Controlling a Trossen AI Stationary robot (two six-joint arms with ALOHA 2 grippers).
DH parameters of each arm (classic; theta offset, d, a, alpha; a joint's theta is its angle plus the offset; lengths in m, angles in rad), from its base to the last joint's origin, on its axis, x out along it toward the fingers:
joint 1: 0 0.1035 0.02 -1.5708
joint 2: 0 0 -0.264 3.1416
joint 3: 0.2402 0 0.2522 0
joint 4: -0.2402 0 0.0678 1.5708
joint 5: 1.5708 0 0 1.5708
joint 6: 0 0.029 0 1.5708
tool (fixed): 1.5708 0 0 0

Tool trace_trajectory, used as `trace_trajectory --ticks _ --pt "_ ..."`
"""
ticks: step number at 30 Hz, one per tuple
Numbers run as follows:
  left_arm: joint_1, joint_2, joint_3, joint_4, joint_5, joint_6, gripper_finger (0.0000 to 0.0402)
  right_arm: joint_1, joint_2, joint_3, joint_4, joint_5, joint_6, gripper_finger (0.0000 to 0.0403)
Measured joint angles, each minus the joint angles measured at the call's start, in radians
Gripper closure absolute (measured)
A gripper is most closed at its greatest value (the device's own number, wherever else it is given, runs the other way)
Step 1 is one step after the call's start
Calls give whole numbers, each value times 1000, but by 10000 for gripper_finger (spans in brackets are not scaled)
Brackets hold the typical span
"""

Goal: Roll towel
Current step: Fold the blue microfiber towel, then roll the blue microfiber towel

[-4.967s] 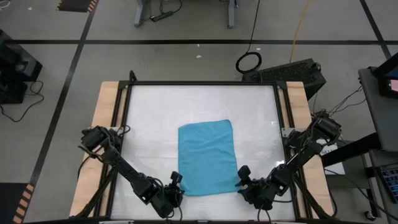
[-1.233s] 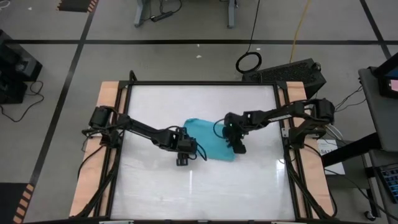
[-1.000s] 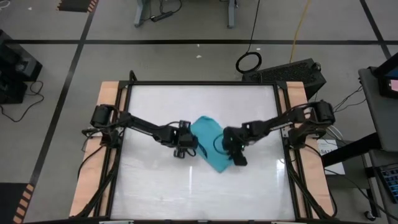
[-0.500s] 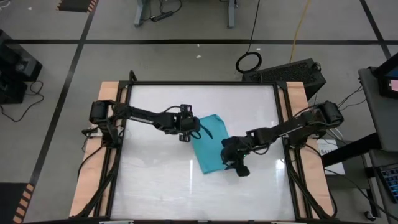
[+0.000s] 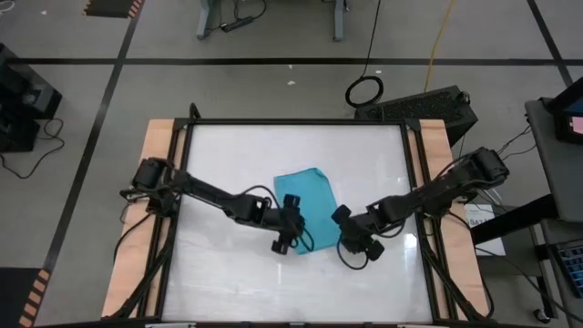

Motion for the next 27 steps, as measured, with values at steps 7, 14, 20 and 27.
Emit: trace_trajectory --ticks 7,14,20,27 --pt "34 96 0 46 4 -74 165 4 57 0 -1 75 -22 246" --pt "45 133 2 40 105 -105 165 16 101 1 12 174 -32 309" --pt "45 130 5 -32 109 -101 165 14 112 0 37 129 48 386" --pt "45 120 17 -86 106 -24 165 30 113 0 82 34 294 398"
